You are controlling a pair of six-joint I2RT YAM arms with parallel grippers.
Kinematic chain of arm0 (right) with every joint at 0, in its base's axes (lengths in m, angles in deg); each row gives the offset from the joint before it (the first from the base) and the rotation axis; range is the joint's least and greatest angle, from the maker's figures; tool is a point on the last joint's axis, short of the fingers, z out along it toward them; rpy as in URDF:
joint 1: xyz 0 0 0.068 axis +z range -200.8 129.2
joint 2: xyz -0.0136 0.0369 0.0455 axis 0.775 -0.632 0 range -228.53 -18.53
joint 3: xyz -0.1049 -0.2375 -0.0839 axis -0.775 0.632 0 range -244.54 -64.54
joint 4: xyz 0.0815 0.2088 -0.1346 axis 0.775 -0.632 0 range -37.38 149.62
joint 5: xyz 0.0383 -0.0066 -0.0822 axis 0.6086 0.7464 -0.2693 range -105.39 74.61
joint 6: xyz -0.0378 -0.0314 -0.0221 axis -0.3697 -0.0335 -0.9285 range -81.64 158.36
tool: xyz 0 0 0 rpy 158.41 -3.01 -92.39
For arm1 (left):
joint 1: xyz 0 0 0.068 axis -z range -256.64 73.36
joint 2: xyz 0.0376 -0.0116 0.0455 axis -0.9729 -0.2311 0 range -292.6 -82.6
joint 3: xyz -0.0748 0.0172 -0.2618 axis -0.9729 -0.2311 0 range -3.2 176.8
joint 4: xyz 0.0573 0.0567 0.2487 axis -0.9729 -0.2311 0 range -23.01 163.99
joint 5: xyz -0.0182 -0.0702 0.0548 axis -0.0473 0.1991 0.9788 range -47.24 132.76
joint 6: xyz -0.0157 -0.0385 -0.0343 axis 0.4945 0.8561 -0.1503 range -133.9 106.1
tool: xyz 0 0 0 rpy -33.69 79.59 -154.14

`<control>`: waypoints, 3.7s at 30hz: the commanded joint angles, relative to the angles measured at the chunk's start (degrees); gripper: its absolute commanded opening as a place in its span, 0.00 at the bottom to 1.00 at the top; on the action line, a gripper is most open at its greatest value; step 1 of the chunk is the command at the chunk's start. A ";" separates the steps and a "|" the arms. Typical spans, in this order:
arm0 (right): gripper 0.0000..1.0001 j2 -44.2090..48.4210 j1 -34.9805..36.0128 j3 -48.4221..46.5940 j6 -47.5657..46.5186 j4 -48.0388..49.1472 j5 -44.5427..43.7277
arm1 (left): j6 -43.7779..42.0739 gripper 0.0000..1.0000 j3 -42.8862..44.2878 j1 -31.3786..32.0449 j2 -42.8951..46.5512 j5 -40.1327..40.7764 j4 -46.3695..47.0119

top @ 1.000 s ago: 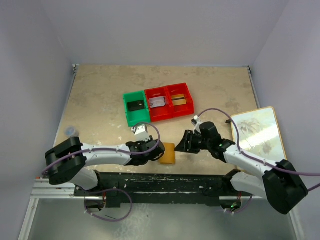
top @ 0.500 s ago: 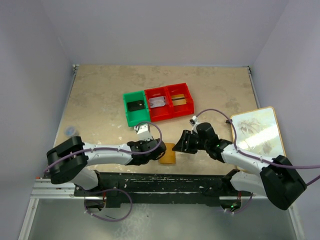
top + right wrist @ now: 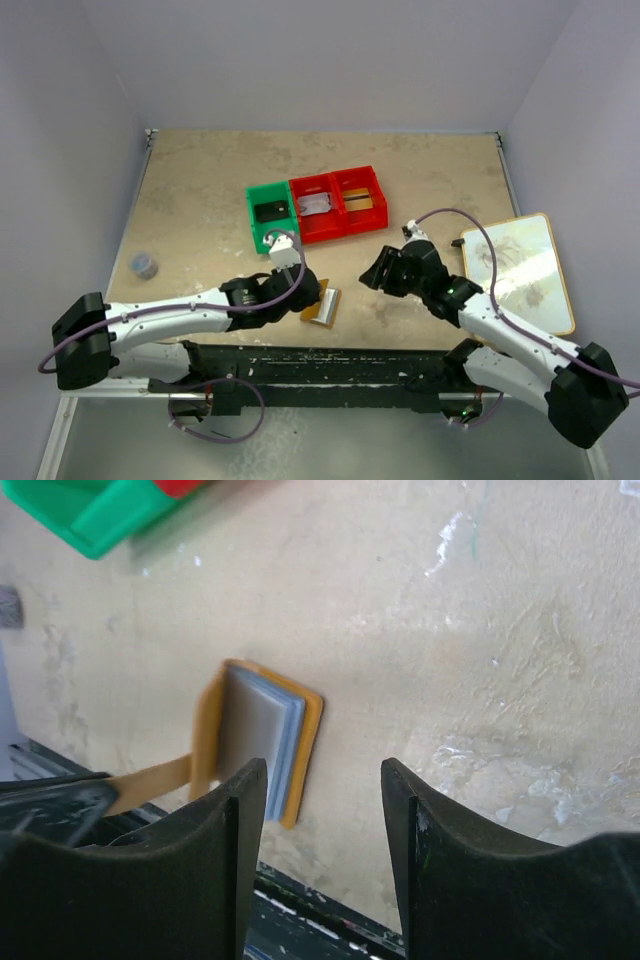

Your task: Take the credit cards out of the card holder

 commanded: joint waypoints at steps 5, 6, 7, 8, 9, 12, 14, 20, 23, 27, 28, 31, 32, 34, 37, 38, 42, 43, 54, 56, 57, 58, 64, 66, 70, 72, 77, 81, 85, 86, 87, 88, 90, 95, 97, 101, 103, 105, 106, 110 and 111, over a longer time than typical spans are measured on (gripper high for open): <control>0.53 2.16 0.30 1.38 -0.05 10.81 6.28 | 0.89 0.00 -3.58 0.27 2.65 2.69 -2.32; 0.52 0.19 0.27 2.40 0.78 14.60 9.70 | 1.89 0.00 -3.90 0.27 3.60 4.22 -4.16; 0.52 -1.46 0.31 3.57 1.74 18.46 12.85 | 2.85 0.00 -4.24 0.27 4.57 5.57 -6.06; 0.51 -3.22 0.36 4.40 2.53 21.85 15.24 | 3.40 0.00 -4.48 0.23 5.58 7.12 -8.17; 0.51 -4.84 0.65 4.71 3.34 24.76 16.81 | 3.88 0.00 -4.50 0.19 6.38 9.32 -10.38; 0.50 -8.29 2.51 4.01 4.47 28.43 16.20 | 6.09 0.00 -3.48 0.12 8.08 15.18 -18.55; 0.50 -10.56 3.38 2.67 4.77 29.08 15.64 | 6.50 0.00 -3.19 -0.34 8.64 18.01 -22.15; 0.48 -18.83 6.28 -0.31 5.65 32.27 15.53 | 8.89 0.00 -3.50 -2.71 5.34 20.55 -28.07; 0.46 -22.20 8.31 -0.15 7.07 37.48 16.98 | 8.92 0.00 -4.80 -2.72 3.58 18.85 -26.48; 0.46 -26.62 10.74 -2.82 7.84 38.36 17.06 | 10.36 0.00 -6.75 -2.79 1.85 17.44 -25.65; 0.46 -27.28 11.56 -3.61 7.99 38.13 16.39 | 10.84 0.00 -7.21 -2.73 1.35 17.29 -25.76; 0.46 -29.26 12.96 -4.92 9.37 37.44 14.57 | 12.50 0.00 -8.22 -2.72 0.56 17.88 -27.37; 0.46 -29.81 13.17 -4.98 9.93 37.52 14.23 | 12.76 0.00 -8.40 -2.72 0.55 18.08 -27.75; 0.46 -30.27 13.31 -4.23 10.89 38.31 13.58 | 12.58 0.00 -8.62 -2.72 0.84 18.23 -27.74; 0.47 -29.81 13.32 -4.05 11.38 36.80 11.57 | 12.24 0.00 -8.92 -2.72 1.35 18.32 -27.22; 0.47 -29.54 13.32 -4.15 11.23 35.64 10.86 | 12.30 0.00 -8.94 -2.73 1.48 18.39 -27.32; 0.48 -29.34 13.31 -4.26 10.87 33.72 10.24 | 12.44 0.00 -9.28 -2.72 1.65 17.91 -26.98; 0.49 -29.42 13.32 -4.19 10.92 33.57 10.10 | 12.15 0.00 -9.37 -2.72 1.82 17.74 -26.48; 0.50 -32.56 13.83 -5.76 10.78 36.23 13.06 | 11.54 0.00 -10.35 -2.71 1.93 16.91 -25.86; 0.50 -33.51 13.92 -6.40 10.78 35.59 12.82 | 11.58 0.00 -10.88 -2.65 1.70 16.56 -25.41; 0.50 -33.95 14.01 -6.55 10.87 35.35 12.63 | 11.56 0.00 -11.08 -2.63 1.59 16.44 -25.31; 0.50 -34.29 14.02 -6.52 11.13 35.28 12.52 | 11.58 0.00 -11.22 -2.63 1.54 16.40 -25.30; 0.49 -33.97 14.55 -5.48 11.69 38.96 13.49 | 11.39 0.00 -11.65 -2.63 1.46 16.21 -24.94; 0.49 -33.49 14.80 -6.51 11.18 35.50 12.10 | 11.35 0.00 -11.67 -2.63 1.33 16.17 -24.70; 0.50 -31.75 15.25 -8.49 10.10 29.18 8.45 | 11.08 0.00 -11.51 -2.63 0.91 16.02 -24.60; 0.51 -31.10 15.25 -8.39 10.10 29.01 8.32 | 11.07 0.00 -11.49 -2.63 0.77 16.03 -24.56; 0.51 -31.29 15.43 -9.18 9.70 27.38 8.11 | 11.05 0.00 -11.41 -2.63 0.79 16.28 -24.75; 0.51 -31.11 15.73 -8.83 10.40 27.22 7.50 | 10.93 0.00 -11.32 -2.64 0.91 16.21 -24.84; 0.50 -31.31 15.78 -7.77 10.09 31.23 9.94 | 10.96 0.00 -11.45 -2.63 1.10 16.27 -24.95; 0.50 -31.57 15.88 -7.83 10.00 32.22 10.63 | 11.05 0.00 -11.49 -2.63 1.12 16.29 -24.95; 0.50 -31.78 16.09 -7.98 9.98 32.84 10.87 | 11.13 0.00 -11.56 -2.64 1.12 16.24 -24.95; 0.50 -32.09 16.24 -8.04 9.97 33.17 10.96 | 11.10 0.00 -11.54 -2.63 1.16 16.29 -24.95; 0.50 -33.04 16.38 -8.73 9.99 32.52 11.34 | 11.16 0.00 -11.67 -2.63 1.06 16.28 -25.02; 0.50 -35.10 16.80 -9.61 10.39 31.80 10.80 | 11.04 0.00 -11.76 -2.63 1.30 16.26 -25.19; 0.50 -34.87 16.91 -8.83 10.72 33.11 10.80 | 11.01 0.00 -11.89 -2.63 1.23 16.25 -25.09; 0.50 -35.40 16.97 -8.67 11.08 36.42 12.84 | 10.12 0.00 -12.40 -2.63 1.19 15.51 -23.48; 0.50 -36.27 17.01 -8.71 11.81 38.17 13.81 | 9.53 0.00 -12.54 -2.63 0.82 15.10 -22.43; 0.50 -36.65 17.12 -8.65 12.81 38.26 12.96 | 8.99 0.00 -12.55 -2.63 0.45 14.85 -21.85; 0.51 -36.47 17.16 -8.17 13.40 38.54 12.26 | 8.81 0.00 -12.55 -2.67 0.18 14.74 -21.61; 0.51 -36.79 17.14 -6.49 15.28 43.86 12.99 | 7.64 0.00 -13.72 -2.65 -0.96 13.11 -18.47; 0.51 -37.04 17.16 -6.38 15.61 45.33 13.63 | 7.18 0.00 -14.09 -2.63 -1.52 12.53 -17.35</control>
